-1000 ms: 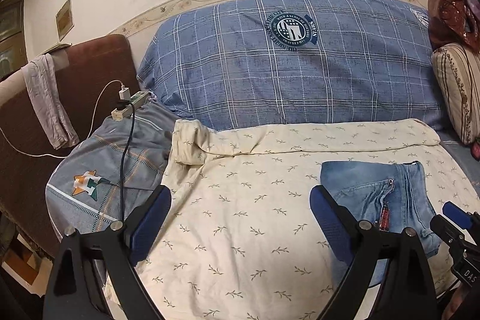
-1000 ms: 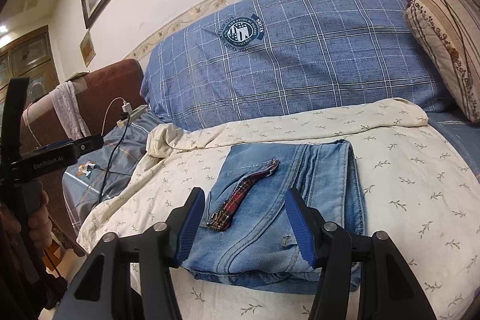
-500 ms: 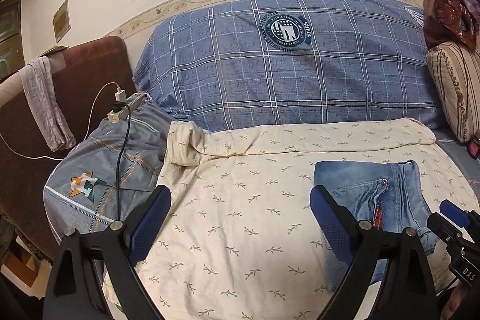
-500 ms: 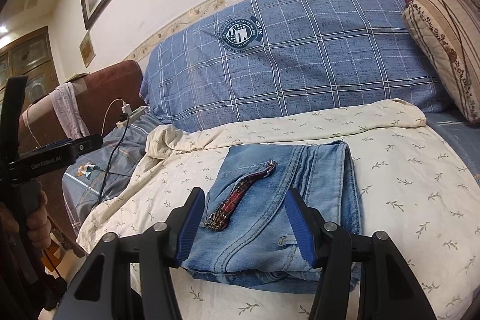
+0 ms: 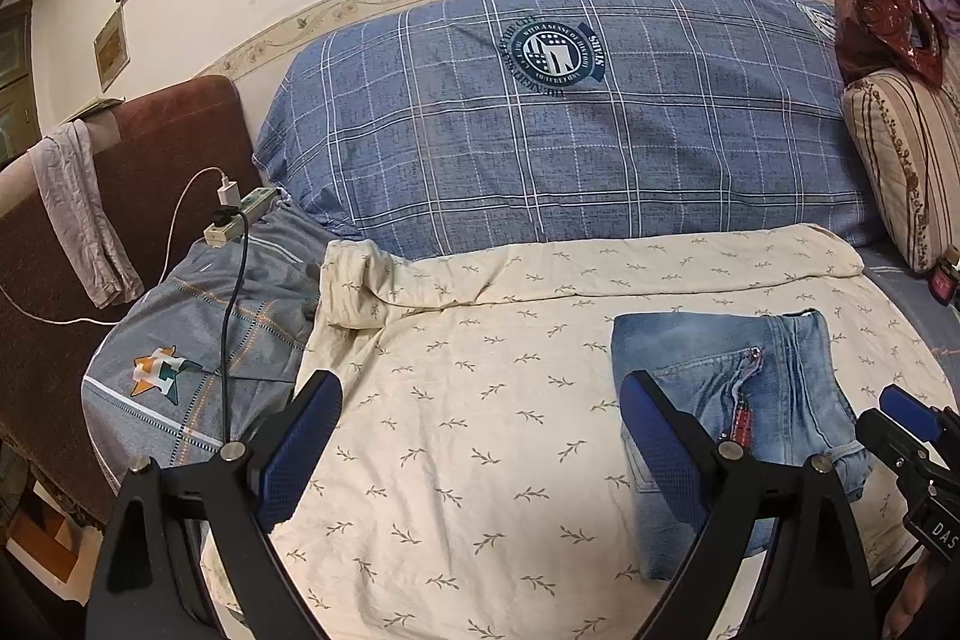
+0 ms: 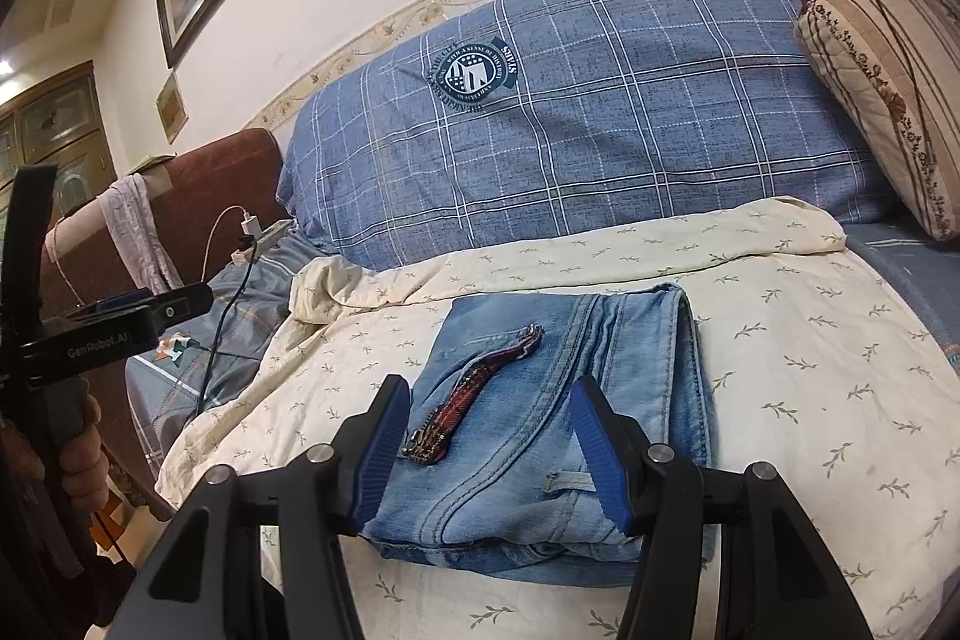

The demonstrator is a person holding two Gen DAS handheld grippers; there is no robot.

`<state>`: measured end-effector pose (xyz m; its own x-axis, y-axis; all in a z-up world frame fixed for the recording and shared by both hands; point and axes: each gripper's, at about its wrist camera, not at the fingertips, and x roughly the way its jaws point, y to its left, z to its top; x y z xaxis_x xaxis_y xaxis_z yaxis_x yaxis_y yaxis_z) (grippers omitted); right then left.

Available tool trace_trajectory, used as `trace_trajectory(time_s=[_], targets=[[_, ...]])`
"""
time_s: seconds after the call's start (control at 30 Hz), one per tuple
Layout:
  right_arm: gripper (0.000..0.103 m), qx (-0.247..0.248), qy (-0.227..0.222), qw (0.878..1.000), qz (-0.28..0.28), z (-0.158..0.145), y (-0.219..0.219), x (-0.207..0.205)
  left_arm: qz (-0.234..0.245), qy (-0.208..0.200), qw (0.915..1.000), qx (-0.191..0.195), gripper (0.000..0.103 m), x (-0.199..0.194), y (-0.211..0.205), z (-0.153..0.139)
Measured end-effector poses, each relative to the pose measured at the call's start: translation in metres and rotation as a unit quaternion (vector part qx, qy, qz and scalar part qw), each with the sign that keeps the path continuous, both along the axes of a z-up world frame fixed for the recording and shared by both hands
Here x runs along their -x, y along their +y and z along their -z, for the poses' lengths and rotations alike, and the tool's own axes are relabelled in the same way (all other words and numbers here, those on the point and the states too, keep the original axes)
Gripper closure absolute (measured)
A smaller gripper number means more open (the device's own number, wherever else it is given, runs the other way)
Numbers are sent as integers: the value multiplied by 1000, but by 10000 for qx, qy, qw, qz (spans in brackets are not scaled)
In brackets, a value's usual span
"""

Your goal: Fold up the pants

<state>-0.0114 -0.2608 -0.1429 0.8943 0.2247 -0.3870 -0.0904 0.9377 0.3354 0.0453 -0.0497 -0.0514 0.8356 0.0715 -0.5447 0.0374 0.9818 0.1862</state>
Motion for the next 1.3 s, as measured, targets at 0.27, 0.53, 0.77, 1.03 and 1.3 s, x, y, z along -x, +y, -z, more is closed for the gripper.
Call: trace_trajectory(time_s=[0.27, 0.53, 0.77, 1.03, 1.3], targets=[[43, -131, 4, 9999, 80, 0, -9, 2, 84, 34, 9999, -77, 9, 2, -9, 2], [43, -138, 27, 9998, 110, 0, -13, 3, 109, 282, 9995, -73, 9, -3, -13, 14], [43, -144, 90, 9997, 156, 2, -16, 2, 122, 426, 9990, -38, 9, -7, -12, 22], [43, -91, 163, 9997, 171, 4, -14, -1, 130, 581, 9982, 13, 9, -13, -10, 32], [43, -51, 240, 9995, 177, 7, -13, -5, 107, 658, 9978, 48, 9, -17, -6, 36]])
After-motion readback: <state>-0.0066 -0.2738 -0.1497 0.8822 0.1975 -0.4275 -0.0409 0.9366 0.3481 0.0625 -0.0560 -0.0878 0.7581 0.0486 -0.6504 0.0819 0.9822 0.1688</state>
